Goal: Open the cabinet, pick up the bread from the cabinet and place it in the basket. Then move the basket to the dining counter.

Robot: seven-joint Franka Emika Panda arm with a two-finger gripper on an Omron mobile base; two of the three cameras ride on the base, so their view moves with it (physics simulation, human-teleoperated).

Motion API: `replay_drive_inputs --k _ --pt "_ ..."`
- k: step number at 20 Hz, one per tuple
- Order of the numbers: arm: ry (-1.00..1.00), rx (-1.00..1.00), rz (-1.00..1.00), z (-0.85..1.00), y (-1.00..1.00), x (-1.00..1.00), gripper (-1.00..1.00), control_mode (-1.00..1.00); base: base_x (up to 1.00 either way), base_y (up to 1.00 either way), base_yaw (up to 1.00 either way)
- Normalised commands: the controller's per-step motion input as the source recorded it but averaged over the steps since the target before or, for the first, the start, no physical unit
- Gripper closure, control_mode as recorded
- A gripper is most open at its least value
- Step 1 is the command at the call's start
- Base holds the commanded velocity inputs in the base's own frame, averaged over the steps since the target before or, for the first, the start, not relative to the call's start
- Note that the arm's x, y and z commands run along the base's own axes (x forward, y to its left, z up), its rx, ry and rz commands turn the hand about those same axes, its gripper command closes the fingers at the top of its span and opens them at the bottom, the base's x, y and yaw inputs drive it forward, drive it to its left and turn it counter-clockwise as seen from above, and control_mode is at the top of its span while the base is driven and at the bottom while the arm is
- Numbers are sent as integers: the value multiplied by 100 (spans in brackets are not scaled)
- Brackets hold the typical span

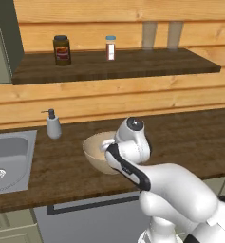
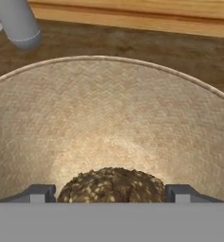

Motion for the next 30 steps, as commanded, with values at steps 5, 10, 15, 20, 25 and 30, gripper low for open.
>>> replay_drive_inputs --k 5,10,15,20,25,30 --pt "0 0 0 -29 0 27 -100 -100 0 0 0" --pt "0 0 0 -10 0 17 -100 -100 0 0 0" --pt "2 0 0 -7 1 24 -100 -100 0 0 0" --pt "2 -2 3 32 33 -20 -100 -100 0 0 0" --pt "12 -18 11 59 95 -64 -100 -100 0 0 0" --pt "18 -17 13 16 40 -27 -100 -100 0 0 0"
